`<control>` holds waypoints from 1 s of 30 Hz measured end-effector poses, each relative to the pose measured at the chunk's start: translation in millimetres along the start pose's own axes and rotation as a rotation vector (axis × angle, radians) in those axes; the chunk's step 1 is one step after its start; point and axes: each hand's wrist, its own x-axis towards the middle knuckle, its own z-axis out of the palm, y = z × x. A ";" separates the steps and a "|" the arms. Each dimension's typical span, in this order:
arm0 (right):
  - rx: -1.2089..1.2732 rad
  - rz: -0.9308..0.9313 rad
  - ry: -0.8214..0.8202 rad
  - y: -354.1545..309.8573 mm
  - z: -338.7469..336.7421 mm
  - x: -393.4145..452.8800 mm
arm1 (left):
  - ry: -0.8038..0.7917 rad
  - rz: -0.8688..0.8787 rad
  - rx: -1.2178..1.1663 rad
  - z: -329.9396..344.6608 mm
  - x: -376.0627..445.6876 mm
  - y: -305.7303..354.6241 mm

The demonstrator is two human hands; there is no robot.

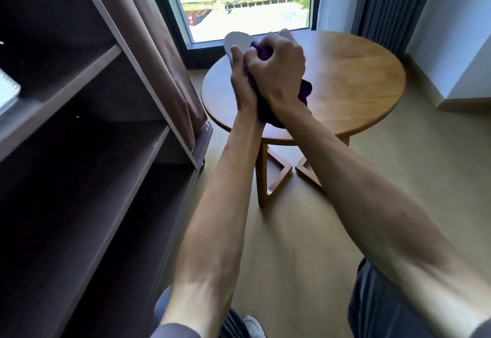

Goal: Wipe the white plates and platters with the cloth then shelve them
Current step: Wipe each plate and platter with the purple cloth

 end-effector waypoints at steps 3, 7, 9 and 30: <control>-0.094 -0.089 0.036 -0.4 11.4 8.3 | -0.008 -0.035 -0.060 1.8 -4.8 -10.2; -0.111 -0.168 0.109 19.9 17.1 20.6 | -0.125 0.022 -0.172 -2.9 -17.5 -19.8; -0.114 -0.176 0.131 30.9 20.2 22.1 | -0.047 0.046 -0.134 -1.7 -18.8 -19.1; 0.944 0.919 -0.459 -15.7 73.3 -3.6 | 0.629 0.648 0.107 -63.7 22.5 92.4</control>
